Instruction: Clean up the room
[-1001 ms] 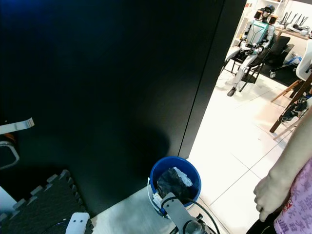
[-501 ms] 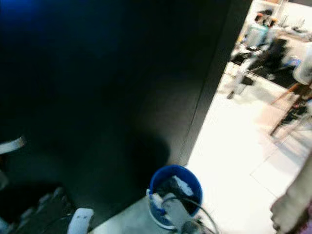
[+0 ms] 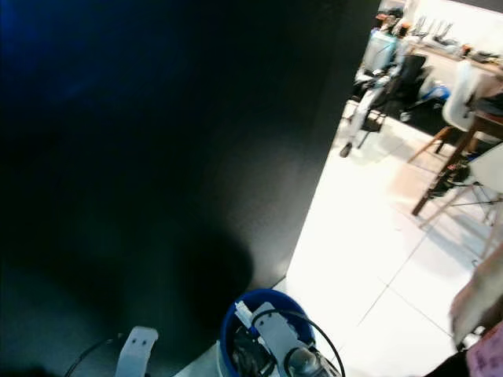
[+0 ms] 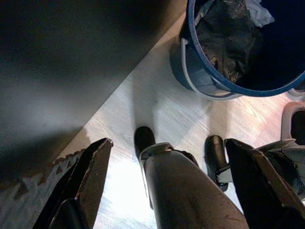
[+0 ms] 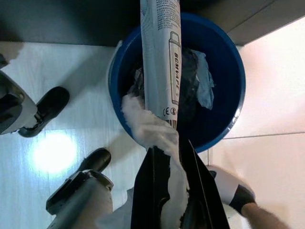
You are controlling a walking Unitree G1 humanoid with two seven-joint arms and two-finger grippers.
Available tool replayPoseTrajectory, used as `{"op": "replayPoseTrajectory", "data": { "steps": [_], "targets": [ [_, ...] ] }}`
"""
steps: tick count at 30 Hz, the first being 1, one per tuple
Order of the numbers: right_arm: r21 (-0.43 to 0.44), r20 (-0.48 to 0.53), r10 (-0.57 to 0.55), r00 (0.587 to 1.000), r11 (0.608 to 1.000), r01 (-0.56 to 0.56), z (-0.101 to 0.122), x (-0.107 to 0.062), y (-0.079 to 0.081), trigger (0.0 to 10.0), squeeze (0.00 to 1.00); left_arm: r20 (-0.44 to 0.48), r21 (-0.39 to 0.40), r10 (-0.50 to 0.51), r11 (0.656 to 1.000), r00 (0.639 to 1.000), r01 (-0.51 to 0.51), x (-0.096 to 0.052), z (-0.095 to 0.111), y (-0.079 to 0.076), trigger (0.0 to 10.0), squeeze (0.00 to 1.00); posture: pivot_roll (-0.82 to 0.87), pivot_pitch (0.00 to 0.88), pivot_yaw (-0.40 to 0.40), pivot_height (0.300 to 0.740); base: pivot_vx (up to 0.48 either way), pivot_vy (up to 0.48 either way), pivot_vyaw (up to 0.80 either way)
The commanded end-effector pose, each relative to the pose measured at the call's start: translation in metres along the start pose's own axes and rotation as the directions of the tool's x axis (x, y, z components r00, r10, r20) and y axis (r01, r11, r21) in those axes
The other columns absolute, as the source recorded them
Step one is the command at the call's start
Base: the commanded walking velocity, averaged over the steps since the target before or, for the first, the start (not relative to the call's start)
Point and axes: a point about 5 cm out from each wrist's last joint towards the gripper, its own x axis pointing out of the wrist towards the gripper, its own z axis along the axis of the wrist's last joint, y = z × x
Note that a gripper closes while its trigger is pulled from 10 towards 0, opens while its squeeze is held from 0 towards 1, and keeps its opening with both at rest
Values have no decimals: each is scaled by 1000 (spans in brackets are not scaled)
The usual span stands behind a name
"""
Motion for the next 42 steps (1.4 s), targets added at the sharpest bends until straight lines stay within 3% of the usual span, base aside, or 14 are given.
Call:
{"op": "replayPoseTrajectory", "data": {
  "steps": [1,8,12,20,25,31,39,42],
  "targets": [
    [11,-46,-7,999,1000,8,-14,-3,-2,10000,0,-5,-20,-43,999,999,43,1,-3,-9,10000,0,104,0,-126,740,0,0,0],
    [-2,-46,-20,999,1000,20,-15,-3,-4,10000,0,11,-16,-57,998,998,57,3,3,-14,10000,0,102,0,-122,740,0,-396,0],
    [-1,-44,-21,999,1000,21,-15,-3,-3,10000,0,21,-48,-33,998,999,34,4,5,-13,10000,0,104,0,-122,740,0,0,0],
    [-17,-5,-6,1000,1000,6,-3,0,2,10000,0,51,-36,-16,999,999,18,5,12,-11,10000,0,123,0,-133,740,0,0,0],
    [-15,115,42,992,999,-41,26,2,1,10000,0,66,-47,-5,999,998,8,5,14,-9,10000,0,130,0,-137,740,0,0,100],
    [-38,164,65,984,998,-60,42,4,1,10000,0,69,-51,0,999,998,3,5,14,-9,10000,0,136,0,-141,740,0,0,669],
    [-60,155,-18,988,998,27,48,3,-13,10000,0,90,-74,-3,997,996,9,6,18,-12,10000,0,141,0,-150,740,0,0,718],
    [-67,134,-96,986,992,106,47,1,-27,10000,0,118,-86,-33,995,992,43,7,25,-16,10000,0,135,0,-144,740,0,0,723]
  ]
}}
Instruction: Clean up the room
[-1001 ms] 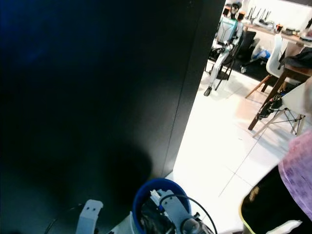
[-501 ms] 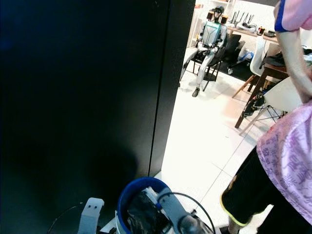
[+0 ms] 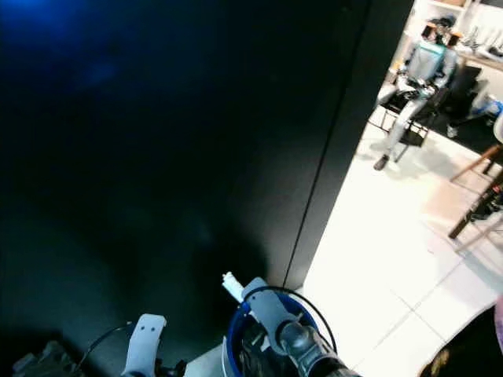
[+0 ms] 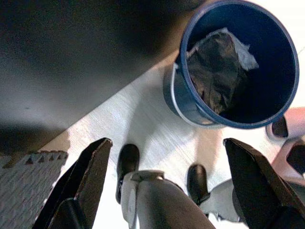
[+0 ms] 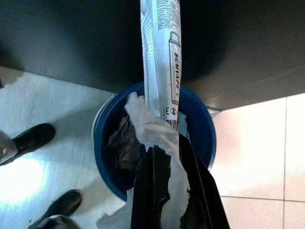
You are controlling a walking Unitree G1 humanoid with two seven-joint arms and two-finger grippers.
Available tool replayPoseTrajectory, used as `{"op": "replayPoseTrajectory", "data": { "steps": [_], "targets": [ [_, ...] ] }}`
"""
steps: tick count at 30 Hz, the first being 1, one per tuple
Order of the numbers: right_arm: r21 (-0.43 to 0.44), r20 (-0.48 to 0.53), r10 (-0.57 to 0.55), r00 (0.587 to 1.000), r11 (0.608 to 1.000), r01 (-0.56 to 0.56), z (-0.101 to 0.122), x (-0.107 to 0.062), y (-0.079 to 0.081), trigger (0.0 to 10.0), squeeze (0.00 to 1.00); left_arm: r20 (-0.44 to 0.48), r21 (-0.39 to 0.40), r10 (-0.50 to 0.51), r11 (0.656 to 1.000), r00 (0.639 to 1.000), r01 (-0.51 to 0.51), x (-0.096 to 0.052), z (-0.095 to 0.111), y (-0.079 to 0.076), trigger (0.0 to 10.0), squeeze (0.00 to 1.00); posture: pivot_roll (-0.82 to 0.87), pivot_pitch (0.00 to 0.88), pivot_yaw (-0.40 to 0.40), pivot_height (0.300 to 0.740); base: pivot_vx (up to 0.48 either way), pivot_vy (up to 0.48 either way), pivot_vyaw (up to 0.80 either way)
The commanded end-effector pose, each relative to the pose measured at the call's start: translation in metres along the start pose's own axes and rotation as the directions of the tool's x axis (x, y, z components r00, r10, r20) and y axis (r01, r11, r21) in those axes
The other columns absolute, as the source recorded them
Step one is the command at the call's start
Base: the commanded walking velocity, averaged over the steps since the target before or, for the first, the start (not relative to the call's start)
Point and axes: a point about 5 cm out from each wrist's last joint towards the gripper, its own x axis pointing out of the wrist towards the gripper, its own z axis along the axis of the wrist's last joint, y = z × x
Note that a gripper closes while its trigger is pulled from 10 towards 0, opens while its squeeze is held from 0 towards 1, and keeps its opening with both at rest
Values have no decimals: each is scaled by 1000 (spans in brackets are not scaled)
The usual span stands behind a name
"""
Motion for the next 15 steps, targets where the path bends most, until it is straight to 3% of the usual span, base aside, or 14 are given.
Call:
{"op": "replayPoseTrajectory", "data": {
  "steps": [1,2,4,6,7,12,15],
  "targets": [
    [-21,-28,-32,999,999,32,-3,-1,-6,10000,0,14,-20,-25,999,1000,26,1,2,-6,10000,0,135,0,-144,740,0,0,719],
    [-35,-39,-78,996,996,77,-3,-2,-14,10000,0,24,-20,-42,999,999,43,2,5,-8,10000,0,132,0,-140,740,0,0,744],
    [-35,-39,-78,996,996,77,-3,-2,-14,10000,0,24,-20,-42,999,999,43,2,5,-8,10000,0,132,0,-140,740,0,0,744],
    [-48,-50,-131,990,991,129,-3,-3,-22,10000,0,30,-6,-59,998,998,59,3,7,-10,10000,0,133,0,-139,740,0,-469,800],
    [-78,-74,-209,975,976,203,-5,-4,-31,10000,0,37,7,-82,997,996,82,5,10,-13,10000,0,135,0,-139,740,0,-469,0],
    [-100,-90,-246,965,966,237,-7,-5,-35,10000,0,46,12,-80,997,996,80,5,13,-13,10000,0,137,0,-139,740,0,-467,0],
    [-92,-104,-278,955,959,269,-9,-7,-40,10000,0,54,-1,-64,998,996,65,6,16,-12,10000,0,141,0,-141,740,0,0,0]
  ]
}}
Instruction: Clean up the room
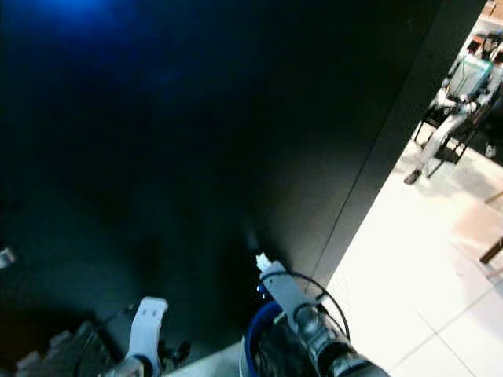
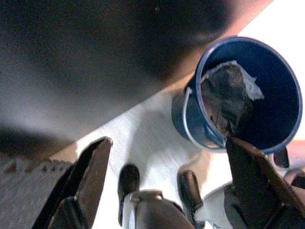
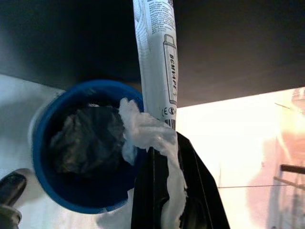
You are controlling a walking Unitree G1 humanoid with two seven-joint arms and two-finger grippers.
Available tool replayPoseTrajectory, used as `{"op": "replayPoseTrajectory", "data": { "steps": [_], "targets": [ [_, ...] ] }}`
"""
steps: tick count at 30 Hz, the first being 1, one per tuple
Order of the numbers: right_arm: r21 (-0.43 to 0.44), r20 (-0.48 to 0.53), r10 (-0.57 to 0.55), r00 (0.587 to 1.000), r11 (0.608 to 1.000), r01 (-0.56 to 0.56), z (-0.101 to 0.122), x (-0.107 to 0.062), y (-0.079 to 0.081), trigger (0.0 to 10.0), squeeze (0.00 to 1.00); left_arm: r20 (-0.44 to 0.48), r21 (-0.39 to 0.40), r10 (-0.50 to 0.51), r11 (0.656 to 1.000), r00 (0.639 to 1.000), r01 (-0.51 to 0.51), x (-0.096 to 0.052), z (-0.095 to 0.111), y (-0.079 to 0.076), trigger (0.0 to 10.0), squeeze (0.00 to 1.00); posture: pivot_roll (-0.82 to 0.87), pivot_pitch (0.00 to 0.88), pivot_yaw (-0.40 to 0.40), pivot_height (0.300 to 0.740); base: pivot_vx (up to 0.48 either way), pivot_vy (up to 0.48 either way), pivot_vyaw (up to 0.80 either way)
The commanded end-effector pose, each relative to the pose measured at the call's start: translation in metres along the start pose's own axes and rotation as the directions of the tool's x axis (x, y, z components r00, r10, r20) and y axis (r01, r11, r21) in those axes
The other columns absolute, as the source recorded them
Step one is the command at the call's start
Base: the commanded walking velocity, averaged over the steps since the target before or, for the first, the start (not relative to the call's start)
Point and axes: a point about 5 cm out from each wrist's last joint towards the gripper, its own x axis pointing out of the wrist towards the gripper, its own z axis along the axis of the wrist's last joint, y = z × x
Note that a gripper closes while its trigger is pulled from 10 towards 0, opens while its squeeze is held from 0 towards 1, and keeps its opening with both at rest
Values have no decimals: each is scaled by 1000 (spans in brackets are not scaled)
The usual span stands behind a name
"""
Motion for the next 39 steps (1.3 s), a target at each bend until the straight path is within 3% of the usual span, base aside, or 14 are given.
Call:
{"op": "replayPoseTrajectory", "data": {
  "steps": [1,8,15,21,34,35,37,38,39],
  "targets": [
    [-6,-33,-24,999,1000,24,-7,-1,-5,10000,0,-30,-16,-7,1000,1000,7,-1,-9,-6,10000,0,141,0,-141,740,0,0,0],
    [-21,-88,-61,994,998,59,-14,-1,-9,10000,0,-30,-3,-24,1000,999,24,-3,-13,-6,10000,0,145,1,-142,740,0,0,-434],
    [63,-78,-3,997,998,8,-11,-1,5,10000,0,-26,2,-25,1000,999,25,-4,-15,-7,10000,0,148,16,-151,740,0,0,0],
    [89,-94,-6,996,996,15,-12,-2,6,10000,0,-23,12,-30,999,999,30,-5,-15,-8,10000,0,150,24,-155,740,0,0,0],
    [223,-165,-33,986,972,70,-25,-3,-7,10000,0,4,50,-53,997,999,53,-8,-18,-10,10000,0,187,119,-162,740,0,0,0],
    [235,-161,-38,986,969,75,-24,-3,-8,10000,161,20,55,-57,997,998,56,-9,-18,-10,10000,0,201,141,-165,740,0,0,0],
    [239,-158,-41,987,968,78,-23,-2,-8,10000,161,31,59,-60,997,998,58,-10,-17,-9,10000,0,204,147,-166,740,0,0,0],
    [249,-158,-44,987,965,83,-22,-2,-9,10000,616,45,60,-62,996,997,59,-11,-17,-8,10000,0,215,164,-168,740,0,0,0],
    [267,-149,-47,988,960,86,-20,-2,-10,10000,933,65,64,-64,996,996,59,-12,-16,-8,10000,0,243,197,-174,740,0,0,0]
  ]
}}
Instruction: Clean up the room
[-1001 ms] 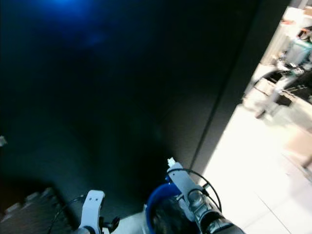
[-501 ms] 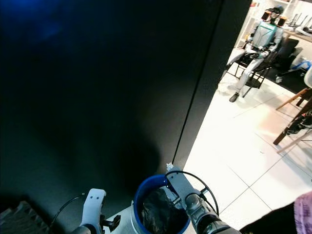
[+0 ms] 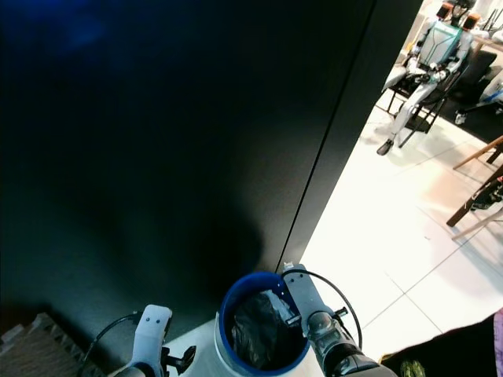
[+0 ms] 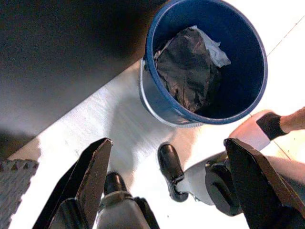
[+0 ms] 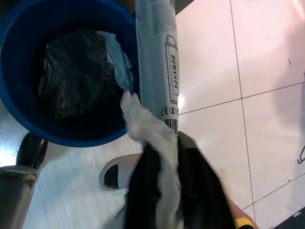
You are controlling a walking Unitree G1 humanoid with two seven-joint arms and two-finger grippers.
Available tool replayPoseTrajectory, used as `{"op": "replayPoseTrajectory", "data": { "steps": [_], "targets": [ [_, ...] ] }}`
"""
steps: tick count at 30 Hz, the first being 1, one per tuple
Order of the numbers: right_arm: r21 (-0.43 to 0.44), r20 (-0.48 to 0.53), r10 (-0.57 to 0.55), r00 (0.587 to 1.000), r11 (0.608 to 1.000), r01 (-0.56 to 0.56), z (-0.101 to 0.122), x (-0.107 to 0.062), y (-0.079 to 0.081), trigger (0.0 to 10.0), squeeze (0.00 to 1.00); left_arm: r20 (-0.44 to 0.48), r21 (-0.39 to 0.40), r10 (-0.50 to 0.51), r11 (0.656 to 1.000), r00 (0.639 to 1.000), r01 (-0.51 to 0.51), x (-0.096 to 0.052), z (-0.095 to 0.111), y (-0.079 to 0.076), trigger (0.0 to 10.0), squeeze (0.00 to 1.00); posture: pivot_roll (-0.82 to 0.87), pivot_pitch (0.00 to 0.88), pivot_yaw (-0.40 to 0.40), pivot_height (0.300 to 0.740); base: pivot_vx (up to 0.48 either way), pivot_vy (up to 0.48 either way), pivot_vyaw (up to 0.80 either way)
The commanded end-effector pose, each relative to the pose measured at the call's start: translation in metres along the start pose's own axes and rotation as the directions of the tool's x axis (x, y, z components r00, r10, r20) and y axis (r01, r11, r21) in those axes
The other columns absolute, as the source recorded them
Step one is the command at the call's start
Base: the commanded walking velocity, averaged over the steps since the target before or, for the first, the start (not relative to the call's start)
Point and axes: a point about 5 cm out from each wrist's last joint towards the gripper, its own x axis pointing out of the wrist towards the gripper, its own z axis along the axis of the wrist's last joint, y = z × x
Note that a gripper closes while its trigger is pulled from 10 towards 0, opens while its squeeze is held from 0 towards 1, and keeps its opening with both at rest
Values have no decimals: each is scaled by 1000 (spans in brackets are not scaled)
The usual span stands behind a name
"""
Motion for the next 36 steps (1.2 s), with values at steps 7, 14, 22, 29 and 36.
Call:
{"op": "replayPoseTrajectory", "data": {
  "steps": [7,14,22,29,36],
  "targets": [
    [123,62,-12,998,992,4,19,1,-5,10000,1000,84,45,-17,999,996,13,-8,1,1,10000,0,291,225,-186,740,0,0,0],
    [208,169,-8,986,978,-28,56,1,-2,10000,1000,107,62,-9,998,994,3,-11,0,0,10000,0,309,219,-204,740,0,0,0],
    [215,177,43,983,973,-82,53,0,7,10000,1000,88,67,-3,998,996,-3,-9,-1,-3,10000,0,284,184,-200,740,0,0,0],
    [218,-27,47,999,975,-40,-29,-4,6,10000,0,-71,84,60,995,996,-54,-9,-18,5,10000,0,237,125,-164,740,0,0,0],
    [265,-150,33,988,964,8,-81,-15,1,10000,0,-180,55,109,993,978,-100,-20,-36,18,10000,0,211,91,-131,740,0,0,0]
  ]
}}
